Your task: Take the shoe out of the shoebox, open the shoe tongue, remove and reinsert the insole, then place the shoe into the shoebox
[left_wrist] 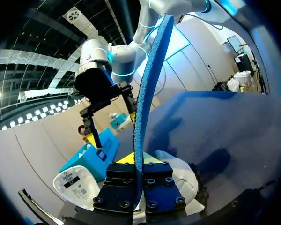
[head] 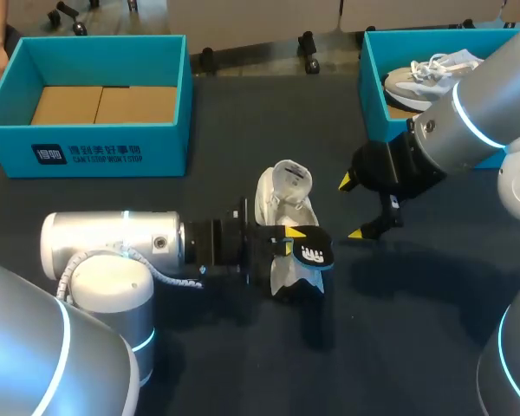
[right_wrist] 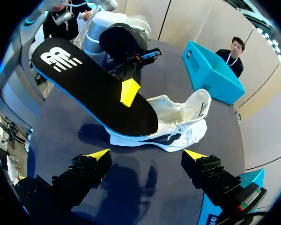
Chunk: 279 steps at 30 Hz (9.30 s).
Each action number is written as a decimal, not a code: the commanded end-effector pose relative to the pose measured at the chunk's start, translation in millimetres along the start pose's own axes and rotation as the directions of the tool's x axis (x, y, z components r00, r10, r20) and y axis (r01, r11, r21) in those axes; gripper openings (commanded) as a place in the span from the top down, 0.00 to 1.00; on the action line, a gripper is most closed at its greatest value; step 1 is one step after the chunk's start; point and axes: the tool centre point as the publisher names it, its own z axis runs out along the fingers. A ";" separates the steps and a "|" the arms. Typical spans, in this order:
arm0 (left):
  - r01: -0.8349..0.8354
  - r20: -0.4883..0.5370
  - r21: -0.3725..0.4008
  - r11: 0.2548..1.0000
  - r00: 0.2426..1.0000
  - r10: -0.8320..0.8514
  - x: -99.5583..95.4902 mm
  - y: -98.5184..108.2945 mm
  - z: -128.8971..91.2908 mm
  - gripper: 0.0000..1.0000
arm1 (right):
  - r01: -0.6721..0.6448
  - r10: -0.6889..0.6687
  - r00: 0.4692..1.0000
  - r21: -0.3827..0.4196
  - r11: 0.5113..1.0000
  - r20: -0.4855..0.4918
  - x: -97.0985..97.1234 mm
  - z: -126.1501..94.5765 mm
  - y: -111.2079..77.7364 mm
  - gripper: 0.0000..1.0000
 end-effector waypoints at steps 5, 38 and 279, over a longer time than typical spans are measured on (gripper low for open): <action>0.020 -0.002 -0.016 1.000 1.000 -0.020 -3.5 4.3 5.6 1.00 | 0.000 0.000 1.000 -0.001 1.000 0.001 0.6 0.4 0.1 0.00; 0.039 0.031 -0.083 0.996 0.999 -0.036 -6.3 26.2 -0.7 1.00 | 0.000 0.000 1.000 -0.001 1.000 0.001 0.6 0.4 0.1 0.00; -0.186 -0.100 -0.171 0.968 0.980 0.171 -9.4 49.2 9.9 1.00 | 0.000 0.000 1.000 -0.001 1.000 0.001 0.6 0.4 0.1 0.00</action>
